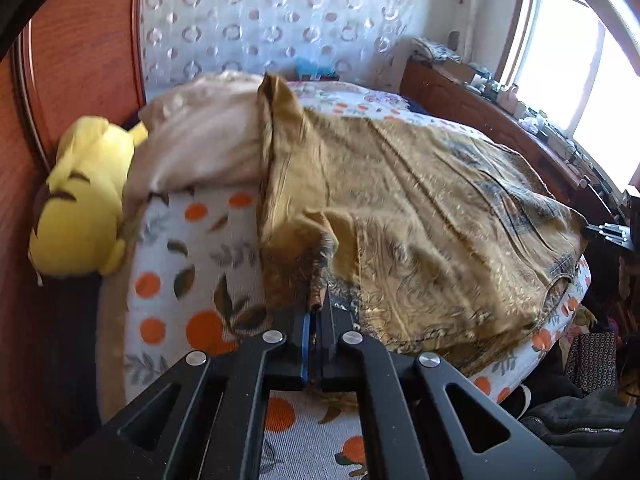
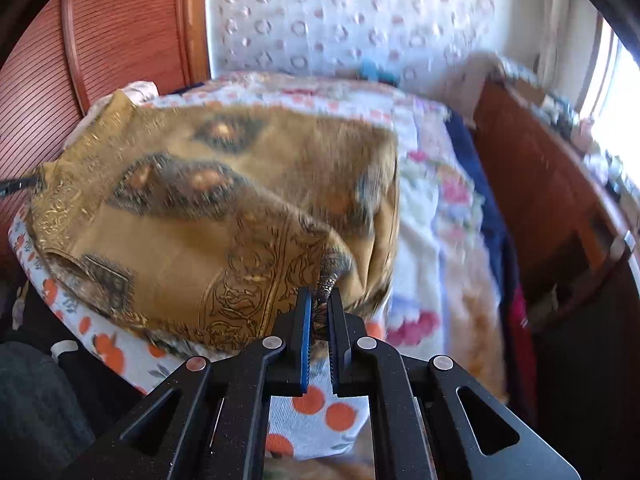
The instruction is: Fold small clothes
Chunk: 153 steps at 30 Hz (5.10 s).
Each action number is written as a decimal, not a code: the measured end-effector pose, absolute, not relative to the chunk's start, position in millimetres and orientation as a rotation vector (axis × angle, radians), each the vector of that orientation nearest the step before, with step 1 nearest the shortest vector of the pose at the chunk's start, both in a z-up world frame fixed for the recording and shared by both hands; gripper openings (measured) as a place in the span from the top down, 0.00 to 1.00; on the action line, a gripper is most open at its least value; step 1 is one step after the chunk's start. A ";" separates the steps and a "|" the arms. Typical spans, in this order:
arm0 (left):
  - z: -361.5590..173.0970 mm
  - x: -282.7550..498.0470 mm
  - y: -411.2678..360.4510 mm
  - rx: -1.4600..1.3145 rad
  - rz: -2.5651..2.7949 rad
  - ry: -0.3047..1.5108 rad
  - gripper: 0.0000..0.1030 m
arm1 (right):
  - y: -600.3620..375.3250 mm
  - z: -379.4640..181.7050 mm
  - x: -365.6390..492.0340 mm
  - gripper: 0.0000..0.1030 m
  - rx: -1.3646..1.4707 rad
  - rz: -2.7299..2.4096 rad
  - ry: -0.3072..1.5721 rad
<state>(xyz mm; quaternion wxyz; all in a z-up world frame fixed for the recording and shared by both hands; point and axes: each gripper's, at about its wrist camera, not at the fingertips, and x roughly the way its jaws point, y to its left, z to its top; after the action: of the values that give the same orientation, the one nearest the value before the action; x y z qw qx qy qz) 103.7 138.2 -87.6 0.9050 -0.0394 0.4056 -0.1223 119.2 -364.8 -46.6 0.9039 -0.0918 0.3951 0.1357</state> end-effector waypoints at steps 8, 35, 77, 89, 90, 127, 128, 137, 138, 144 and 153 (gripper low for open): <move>-89.2 93.4 138.5 -0.094 -0.242 0.834 0.97 | -362.9 -45.2 126.3 0.61 -0.191 0.211 0.768; -106.5 117.0 141.2 -0.190 -0.207 0.846 0.41 | -264.5 -118.4 166.7 0.41 -0.104 0.340 0.698; -4.8 151.0 -41.1 0.039 -0.574 0.694 0.94 | -296.1 -78.0 122.1 0.37 -0.054 0.312 0.659; 8.6 182.0 -155.3 0.142 -0.734 0.734 0.94 | -323.4 -78.6 93.4 0.37 -0.049 0.285 0.646; 8.8 183.3 -163.6 0.152 -0.740 0.736 0.94 | -325.7 -78.0 90.7 0.37 -0.049 0.277 0.638; -18.4 190.2 -248.5 0.186 -0.825 0.790 0.94 | -355.7 -57.0 170.0 0.51 0.004 0.214 0.652; -21.1 190.2 -248.0 0.180 -0.824 0.794 0.94 | -355.2 -56.1 182.1 0.52 0.019 0.224 0.662; -11.3 186.6 -232.0 0.148 -0.813 0.767 0.94 | -331.4 -77.8 282.0 0.68 0.110 0.301 0.849; -8.9 185.7 -229.3 0.143 -0.813 0.761 0.94 | -326.9 -79.0 288.8 0.72 0.086 0.285 0.872; 2.0 180.8 -223.4 0.126 -0.829 0.734 0.94 | -308.0 -39.7 285.4 0.98 0.016 0.262 0.682; -10.8 192.5 -243.5 0.124 -0.854 0.767 0.94 | -317.2 -21.5 249.0 0.67 -0.027 0.154 0.698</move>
<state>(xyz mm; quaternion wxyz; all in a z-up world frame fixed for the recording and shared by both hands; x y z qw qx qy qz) 192.5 -243.5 -10.8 0.8378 0.0584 0.3627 -0.4038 249.0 -317.2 -21.5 0.9367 -0.0134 0.3417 0.0752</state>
